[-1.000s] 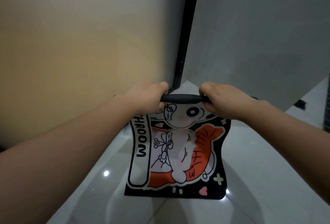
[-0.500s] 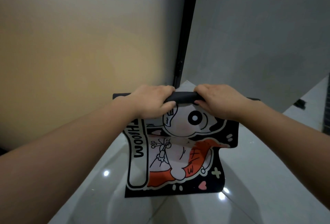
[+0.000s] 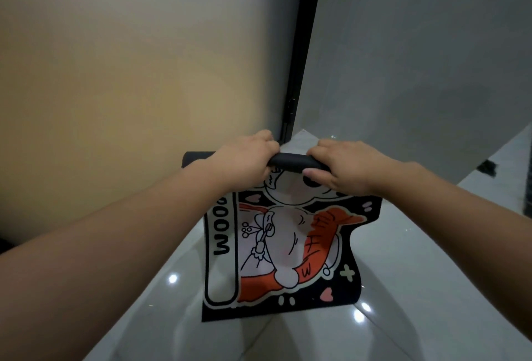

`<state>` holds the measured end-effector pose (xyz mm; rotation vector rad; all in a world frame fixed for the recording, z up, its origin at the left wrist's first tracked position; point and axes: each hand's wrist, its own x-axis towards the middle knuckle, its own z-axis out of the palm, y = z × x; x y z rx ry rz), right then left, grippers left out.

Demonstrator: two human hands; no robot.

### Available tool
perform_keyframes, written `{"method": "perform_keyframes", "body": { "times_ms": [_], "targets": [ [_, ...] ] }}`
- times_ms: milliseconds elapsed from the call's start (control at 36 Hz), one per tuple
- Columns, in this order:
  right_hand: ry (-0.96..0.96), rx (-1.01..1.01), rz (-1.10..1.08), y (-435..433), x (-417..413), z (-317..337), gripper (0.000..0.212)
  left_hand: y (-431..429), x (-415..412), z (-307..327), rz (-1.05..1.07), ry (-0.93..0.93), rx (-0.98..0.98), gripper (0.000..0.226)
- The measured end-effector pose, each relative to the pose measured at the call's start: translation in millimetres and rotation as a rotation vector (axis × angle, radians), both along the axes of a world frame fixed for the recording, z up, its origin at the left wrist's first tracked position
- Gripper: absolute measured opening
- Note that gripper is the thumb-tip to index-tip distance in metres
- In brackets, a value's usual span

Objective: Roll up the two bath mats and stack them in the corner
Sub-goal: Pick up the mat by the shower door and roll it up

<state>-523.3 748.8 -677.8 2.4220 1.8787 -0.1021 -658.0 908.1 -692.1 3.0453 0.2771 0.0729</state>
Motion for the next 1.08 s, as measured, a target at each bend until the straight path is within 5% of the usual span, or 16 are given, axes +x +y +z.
{"method": "perform_keyframes", "body": {
  "times_ms": [139,333,556,722,833,972,1083],
  "targets": [
    [0.078,0.013,-0.044,6,-3,5,0.015,-5,2,0,0.011,-0.016,0.101,0.018],
    [-0.070,0.044,0.031,2,2,2,0.016,6,-3,6,0.066,0.126,-0.101,0.034],
    [0.044,-0.094,-0.071,10,-1,4,0.017,-11,-6,1,0.031,-0.028,0.190,0.022],
    [-0.075,-0.017,-0.007,10,-2,-8,0.015,-1,2,-3,0.060,0.178,-0.054,0.042],
    [-0.200,0.067,0.110,10,-6,-12,0.015,1,1,-4,0.076,0.185,-0.184,0.030],
    [0.061,-0.034,-0.005,12,0,-2,0.036,-6,-6,-11,0.012,-0.056,0.163,0.025],
    [0.184,-0.080,-0.092,15,0,-3,0.024,-8,-6,-11,0.024,-0.115,0.193,0.024]
  ]
}}
